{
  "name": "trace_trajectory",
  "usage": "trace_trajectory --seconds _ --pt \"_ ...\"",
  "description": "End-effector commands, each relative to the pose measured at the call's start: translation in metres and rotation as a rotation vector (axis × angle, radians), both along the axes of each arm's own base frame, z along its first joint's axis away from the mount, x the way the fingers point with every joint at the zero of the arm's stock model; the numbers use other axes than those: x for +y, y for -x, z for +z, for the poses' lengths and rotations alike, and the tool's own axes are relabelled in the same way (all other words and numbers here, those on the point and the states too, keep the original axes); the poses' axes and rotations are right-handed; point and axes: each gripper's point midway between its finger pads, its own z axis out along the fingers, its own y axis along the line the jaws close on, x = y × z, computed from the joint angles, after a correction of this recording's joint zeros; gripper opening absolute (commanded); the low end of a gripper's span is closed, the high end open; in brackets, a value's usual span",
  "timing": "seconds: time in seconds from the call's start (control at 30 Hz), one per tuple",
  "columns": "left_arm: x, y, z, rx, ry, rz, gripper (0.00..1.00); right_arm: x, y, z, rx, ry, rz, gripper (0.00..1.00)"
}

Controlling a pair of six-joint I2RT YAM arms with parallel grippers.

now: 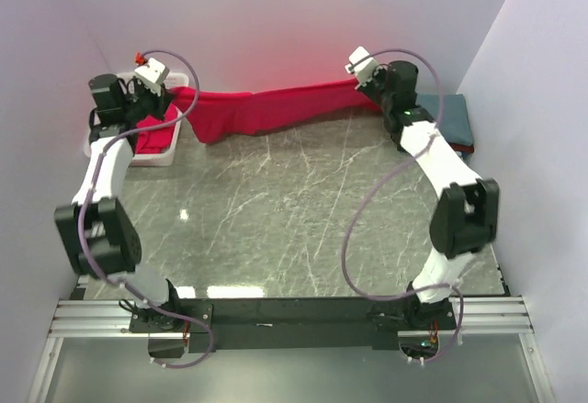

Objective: Fold and stack the t-shirts
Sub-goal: Flatten the tshirt out

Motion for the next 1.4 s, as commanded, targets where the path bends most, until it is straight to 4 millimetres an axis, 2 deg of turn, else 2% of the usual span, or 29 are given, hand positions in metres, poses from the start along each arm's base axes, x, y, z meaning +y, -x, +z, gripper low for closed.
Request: trace_trajectory --seconds 0.0,0.03,0.07,0.1,0.13,0.17,0.2,0.23,0.27,0.3,0.33,0.37,0.4,0.43,0.47,0.5,0.53,0.57,0.63,0.7,0.8,0.83,0.87,0.9,0.97,1.03,1.13,1.23,1.37 --pt "-0.018 0.062 0.038 -0.043 -0.189 -0.151 0.0 -0.011 0.055 0.046 0.002 0.067 0.03 0.0" --pt "-0.02 0.081 0.045 -0.052 -0.217 -0.165 0.0 -0.01 0.068 0.026 0.055 0.09 0.064 0.0" --pt "-0.024 0.102 0.016 0.051 -0.209 -0.186 0.0 -0.009 0.081 0.018 0.09 0.11 0.089 0.0" --pt "-0.023 0.114 0.008 0.057 -0.264 -0.207 0.0 -0.01 0.104 0.017 0.125 0.13 0.115 0.0" --pt "-0.027 0.133 0.008 0.05 -0.313 -0.234 0.0 -0.008 0.121 -0.009 0.183 0.158 0.16 0.0" --pt "-0.031 0.16 -0.026 0.137 -0.373 -0.306 0.01 -0.007 0.14 -0.007 0.179 0.174 0.179 0.0" --pt "-0.033 0.176 -0.029 0.137 -0.403 -0.326 0.01 -0.007 0.158 -0.039 0.241 0.206 0.203 0.0" --pt "-0.035 0.189 -0.039 0.166 -0.416 -0.345 0.0 -0.006 0.17 -0.052 0.264 0.227 0.222 0.0" --pt "-0.037 0.203 -0.058 0.189 -0.447 -0.387 0.0 -0.007 0.185 -0.052 0.255 0.245 0.234 0.0" --pt "-0.042 0.228 -0.075 0.256 -0.448 -0.439 0.01 -0.002 0.206 -0.086 0.324 0.273 0.271 0.0" --pt "-0.044 0.243 -0.077 0.243 -0.489 -0.469 0.01 -0.003 0.217 -0.098 0.344 0.303 0.292 0.0" --pt "-0.045 0.257 -0.094 0.255 -0.533 -0.512 0.01 -0.003 0.231 -0.101 0.335 0.322 0.306 0.0" --pt "-0.046 0.27 -0.103 0.268 -0.557 -0.541 0.06 -0.006 0.252 -0.133 0.411 0.355 0.328 0.01" --pt "-0.049 0.298 -0.119 0.318 -0.571 -0.586 0.15 -0.003 0.263 -0.142 0.418 0.394 0.363 0.09" --pt "-0.045 0.312 -0.128 0.345 -0.625 -0.609 0.35 -0.006 0.274 -0.142 0.403 0.407 0.372 0.33" --pt "-0.042 0.32 -0.133 0.34 -0.682 -0.636 0.43 -0.009 0.289 -0.158 0.444 0.419 0.389 0.45" --pt "-0.042 0.331 -0.136 0.344 -0.696 -0.633 0.5 -0.011 0.294 -0.159 0.441 0.42 0.394 0.74" --pt "-0.041 0.335 -0.137 0.354 -0.706 -0.629 0.57 -0.01 0.302 -0.155 0.428 0.408 0.405 0.79" --pt "-0.043 0.336 -0.132 0.361 -0.68 -0.625 0.57 -0.009 0.306 -0.146 0.424 0.376 0.4 0.81" --pt "-0.05 0.327 -0.116 0.359 -0.598 -0.601 0.57 -0.007 0.305 -0.135 0.436 0.345 0.392 0.81" --pt "-0.053 0.296 -0.109 0.415 -0.45 -0.547 0.59 -0.004 0.292 -0.132 0.51 0.25 0.333 0.76" --pt "-0.052 0.286 -0.106 0.423 -0.422 -0.528 0.58 -0.002 0.288 -0.134 0.539 0.225 0.318 0.7" --pt "-0.049 0.269 -0.104 0.425 -0.381 -0.475 0.59 -0.001 0.283 -0.15 0.624 0.214 0.304 0.66" --pt "-0.048 0.256 -0.111 0.466 -0.34 -0.448 0.57 0.002 0.276 -0.143 0.654 0.164 0.266 0.62" --pt "-0.041 0.23 -0.112 0.493 -0.302 -0.36 0.53 0.004 0.263 -0.156 0.771 0.125 0.223 0.55" --pt "-0.039 0.215 -0.126 0.554 -0.295 -0.332 0.51 0.007 0.257 -0.166 0.851 0.067 0.178 0.5" --pt "-0.044 0.215 -0.153 0.663 -0.291 -0.341 0.52 0.004 0.247 -0.195 0.996 0.031 0.088 0.52" --pt "-0.053 0.226 -0.178 0.745 -0.284 -0.389 0.61 -0.001 0.239 -0.203 1.084 -0.033 0.004 0.54" --pt "-0.059 0.233 -0.195 0.766 -0.294 -0.397 0.65 -0.002 0.22 -0.217 1.148 -0.118 -0.076 0.56"
